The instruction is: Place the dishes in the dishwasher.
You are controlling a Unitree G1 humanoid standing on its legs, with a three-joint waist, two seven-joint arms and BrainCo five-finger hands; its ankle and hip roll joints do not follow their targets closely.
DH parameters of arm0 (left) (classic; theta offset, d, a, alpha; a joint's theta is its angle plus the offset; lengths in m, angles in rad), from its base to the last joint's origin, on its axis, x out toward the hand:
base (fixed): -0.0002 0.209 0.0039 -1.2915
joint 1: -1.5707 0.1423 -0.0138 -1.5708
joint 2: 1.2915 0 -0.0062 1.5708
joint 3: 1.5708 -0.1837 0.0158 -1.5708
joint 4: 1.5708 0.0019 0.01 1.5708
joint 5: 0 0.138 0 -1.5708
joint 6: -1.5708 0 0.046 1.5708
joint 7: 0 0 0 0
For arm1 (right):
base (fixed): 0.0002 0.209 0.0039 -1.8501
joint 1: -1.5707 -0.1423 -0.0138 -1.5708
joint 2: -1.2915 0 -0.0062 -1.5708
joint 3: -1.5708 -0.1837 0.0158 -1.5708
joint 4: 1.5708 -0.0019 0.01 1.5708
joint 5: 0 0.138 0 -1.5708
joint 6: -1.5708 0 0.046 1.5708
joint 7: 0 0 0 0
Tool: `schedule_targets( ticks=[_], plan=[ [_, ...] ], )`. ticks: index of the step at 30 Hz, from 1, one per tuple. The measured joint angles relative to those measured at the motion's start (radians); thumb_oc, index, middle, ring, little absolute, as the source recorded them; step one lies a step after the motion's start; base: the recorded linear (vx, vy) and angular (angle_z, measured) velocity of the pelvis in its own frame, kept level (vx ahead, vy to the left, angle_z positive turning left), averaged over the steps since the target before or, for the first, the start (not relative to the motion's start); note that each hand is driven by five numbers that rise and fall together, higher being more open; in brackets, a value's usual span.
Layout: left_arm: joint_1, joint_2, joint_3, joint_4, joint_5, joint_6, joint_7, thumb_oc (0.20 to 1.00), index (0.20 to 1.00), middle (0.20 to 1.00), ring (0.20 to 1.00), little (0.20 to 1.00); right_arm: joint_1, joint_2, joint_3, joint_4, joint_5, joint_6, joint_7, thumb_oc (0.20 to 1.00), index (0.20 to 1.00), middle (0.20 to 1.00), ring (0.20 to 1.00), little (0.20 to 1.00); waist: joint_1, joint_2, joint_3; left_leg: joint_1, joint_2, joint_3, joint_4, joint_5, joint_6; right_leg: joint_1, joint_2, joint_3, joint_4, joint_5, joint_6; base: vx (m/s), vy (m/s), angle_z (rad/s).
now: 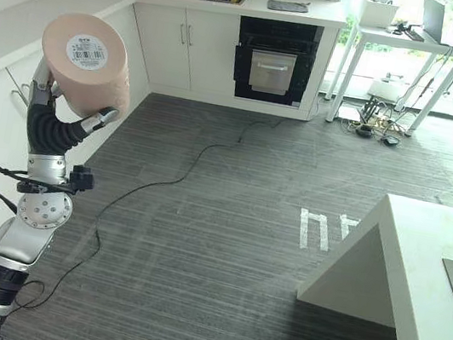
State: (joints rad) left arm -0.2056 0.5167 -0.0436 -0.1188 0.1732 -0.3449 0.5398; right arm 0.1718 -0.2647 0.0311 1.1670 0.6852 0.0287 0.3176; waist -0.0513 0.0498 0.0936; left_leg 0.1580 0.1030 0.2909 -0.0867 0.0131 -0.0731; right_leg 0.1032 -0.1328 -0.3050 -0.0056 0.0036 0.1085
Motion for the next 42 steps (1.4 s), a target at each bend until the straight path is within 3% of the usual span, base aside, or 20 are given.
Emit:
schedule_targets(
  ticks=[4,6,7,8,10,13,17,20,25,28,29,31,32,33,34,37,38,40,42],
  plan=[
    [0.009,-0.006,0.000,0.000,0.000,0.000,0.000,0.200,0.200,0.200,0.200,0.200,0.032,-0.020,0.053,-0.064,0.001,0.005,0.005,1.000,1.000,1.000,1.000,1.000,0.003,0.003,-0.014,0.004,0.007,-0.004,0.000,0.001,0.001,0.019,0.013,-0.009,-0.033,0.020,-0.013,0.03,0.023,0.04],
    [0.004,-0.010,-0.015,0.003,-0.039,-0.010,-0.042,0.200,0.200,0.200,0.200,0.200,0.034,-0.021,0.058,-0.066,0.023,0.004,0.022,1.000,1.000,1.000,1.000,1.000,-0.004,-0.013,-0.024,0.011,0.009,-0.007,0.001,0.002,-0.001,0.032,0.031,0.003,-0.050,0.025,-0.016,0.08,0.087,0.00],
    [-0.023,-0.014,-0.058,0.015,-0.192,-0.013,-0.128,0.200,0.200,0.200,0.200,0.200,0.029,-0.015,0.057,-0.068,0.087,-0.017,0.010,1.000,1.000,1.000,1.000,1.000,-0.006,-0.014,-0.024,0.016,0.006,-0.009,0.001,0.002,0.000,0.030,0.030,0.047,-0.045,0.023,-0.014,0.11,0.104,-0.08],
    [-0.152,-0.041,-0.199,0.085,-0.293,-0.013,-0.202,0.200,0.200,0.200,0.200,0.200,-0.025,-0.006,0.060,-0.056,0.110,-0.058,0.004,1.000,1.000,1.000,1.000,1.000,-0.033,-0.016,-0.026,0.027,-0.003,-0.006,0.000,-0.002,0.006,0.031,0.025,0.083,-0.026,0.016,-0.006,0.08,0.027,-0.28],
    [-0.244,-0.082,-0.303,0.072,-0.300,-0.004,-0.250,0.200,0.200,0.200,0.200,0.200,-0.087,0.006,0.081,-0.056,0.107,-0.067,0.003,1.000,1.000,1.000,1.000,1.000,-0.093,-0.005,-0.030,0.040,-0.009,-0.013,0.000,-0.010,0.012,0.030,0.021,0.125,-0.028,0.014,0.002,0.08,-0.033,-0.43],
    [-0.234,-0.086,-0.296,0.049,-0.303,0.013,-0.245,0.200,0.200,0.200,0.200,0.200,-0.070,0.002,0.150,-0.057,-0.005,-0.076,-0.014,1.000,1.000,1.000,1.000,1.000,-0.083,0.003,-0.030,0.038,-0.002,-0.017,0.001,-0.009,0.012,0.029,0.030,0.127,-0.030,0.020,-0.005,0.01,-0.046,-0.06],
    [-0.215,-0.084,-0.267,0.049,-0.310,0.042,-0.245,0.200,0.200,0.200,0.200,0.200,-0.071,0.000,0.150,-0.056,-0.023,-0.093,-0.024,1.000,1.000,1.000,1.000,1.000,-0.063,0.005,-0.030,0.034,0.008,-0.027,0.000,-0.005,0.007,0.032,0.040,0.123,-0.035,0.019,-0.005,-0.01,-0.049,0.06],
    [-0.212,-0.083,-0.264,0.049,-0.311,0.042,-0.246,0.200,0.200,0.200,0.200,0.200,-0.078,-0.009,0.168,-0.056,-0.121,-0.124,-0.042,1.000,1.000,1.000,1.000,1.000,-0.048,0.006,-0.031,0.031,0.013,-0.038,0.000,-0.002,0.003,0.037,0.044,0.112,-0.039,0.019,-0.006,-0.01,-0.069,0.10],
    [-0.179,-0.084,-0.264,0.049,-0.322,0.042,-0.247,0.200,0.200,0.200,0.200,0.200,-0.093,-0.016,0.199,-0.064,-0.164,-0.179,-0.052,1.000,1.000,1.000,1.000,1.000,-0.037,0.004,-0.031,0.017,0.029,-0.064,0.019,0.002,-0.002,0.052,0.063,0.100,-0.058,0.012,-0.013,-0.01,-0.132,0.13],
    [-0.175,-0.078,-0.264,0.050,-0.320,0.042,-0.246,0.200,0.200,0.200,0.200,0.200,-0.106,-0.018,0.233,-0.105,-0.176,-0.192,-0.053,1.000,1.000,1.000,1.000,1.000,-0.022,-0.010,-0.025,-0.034,0.041,-0.086,0.109,0.002,-0.002,0.046,0.075,0.119,-0.058,0.003,-0.030,-0.01,-0.143,0.10],
    [-0.173,-0.078,-0.262,0.051,-0.318,0.039,-0.245,0.200,0.200,0.200,0.200,0.200,-0.110,-0.014,0.234,-0.117,-0.177,-0.191,-0.052,1.000,1.000,1.000,1.000,1.000,-0.018,-0.022,-0.019,-0.081,0.044,-0.102,0.199,0.003,-0.005,0.032,0.077,0.139,-0.035,-0.012,-0.052,0.00,-0.136,0.13],
    [-0.172,-0.070,-0.259,0.051,-0.318,0.038,-0.239,0.200,0.200,0.200,0.200,0.200,-0.128,-0.006,0.234,-0.126,-0.176,-0.192,-0.048,1.000,1.000,1.000,1.000,1.000,-0.011,-0.060,0.002,-0.211,0.044,-0.154,0.426,0.026,-0.039,-0.014,0.068,0.184,0.047,-0.059,-0.092,0.05,-0.045,0.16],
    [-0.169,-0.066,-0.259,0.052,-0.318,0.038,-0.238,0.200,0.200,0.200,0.200,0.200,-0.133,-0.007,0.234,-0.125,-0.176,-0.192,-0.043,1.000,1.000,1.000,1.000,1.000,-0.004,-0.078,0.012,-0.287,0.045,-0.195,0.557,0.074,-0.075,-0.014,0.067,0.189,0.056,-0.067,-0.106,0.11,0.035,0.09],
    [-0.163,-0.067,-0.259,0.053,-0.317,0.037,-0.236,0.200,0.200,0.200,0.200,0.200,-0.129,-0.013,0.235,-0.116,-0.176,-0.197,-0.038,1.000,1.000,1.000,1.000,1.000,0.011,-0.094,0.019,-0.332,0.044,-0.217,0.608,0.074,-0.084,-0.008,0.063,0.192,0.052,-0.066,-0.116,0.17,0.087,-0.01],
    [-0.160,-0.064,-0.258,0.054,-0.314,0.035,-0.231,0.200,0.200,0.200,0.200,0.200,-0.126,-0.023,0.235,-0.110,-0.176,-0.202,-0.036,1.000,1.000,1.000,1.000,1.000,0.015,-0.089,0.018,-0.333,0.045,-0.215,0.571,0.061,-0.068,0.000,0.071,0.189,0.052,-0.069,-0.123,0.28,0.183,-0.07],
    [-0.165,-0.056,-0.238,0.101,-0.308,-0.013,-0.226,0.200,0.200,0.200,0.200,0.200,-0.117,-0.038,0.237,-0.097,-0.176,-0.227,-0.006,1.000,1.000,1.000,1.000,1.000,-0.001,-0.076,0.020,-0.285,0.061,-0.147,0.271,0.050,-0.049,0.013,0.096,0.177,0.037,-0.073,-0.129,0.36,0.277,-0.11],
    [-0.166,-0.057,-0.238,0.146,-0.299,-0.013,-0.224,0.200,0.200,0.200,0.200,0.200,-0.112,-0.042,0.250,-0.129,-0.176,-0.236,-0.002,1.000,1.000,1.000,1.000,1.000,-0.008,-0.077,0.022,-0.274,0.104,-0.148,0.129,0.058,-0.055,0.017,0.107,0.176,0.020,-0.066,-0.127,0.37,0.300,-0.10],
    [-0.164,-0.057,-0.240,0.184,-0.299,-0.011,-0.224,0.200,0.200,0.200,0.200,0.200,-0.103,-0.049,0.269,-0.168,-0.175,-0.242,0.000,1.000,1.000,1.000,1.000,1.000,-0.023,-0.080,0.027,-0.271,0.152,-0.141,0.078,0.065,-0.063,0.040,0.109,0.167,0.004,-0.064,-0.121,0.39,0.331,0.02],
    [-0.156,-0.057,-0.240,0.203,-0.294,-0.011,-0.224,0.200,0.200,0.200,0.200,0.200,-0.080,-0.062,0.272,-0.219,-0.169,-0.245,-0.002,1.000,1.000,1.000,1.000,1.000,-0.027,-0.085,0.041,-0.250,0.159,-0.114,0.094,0.064,-0.063,0.068,0.078,0.165,0.005,-0.087,-0.089,0.30,0.270,0.03]
  ],
)
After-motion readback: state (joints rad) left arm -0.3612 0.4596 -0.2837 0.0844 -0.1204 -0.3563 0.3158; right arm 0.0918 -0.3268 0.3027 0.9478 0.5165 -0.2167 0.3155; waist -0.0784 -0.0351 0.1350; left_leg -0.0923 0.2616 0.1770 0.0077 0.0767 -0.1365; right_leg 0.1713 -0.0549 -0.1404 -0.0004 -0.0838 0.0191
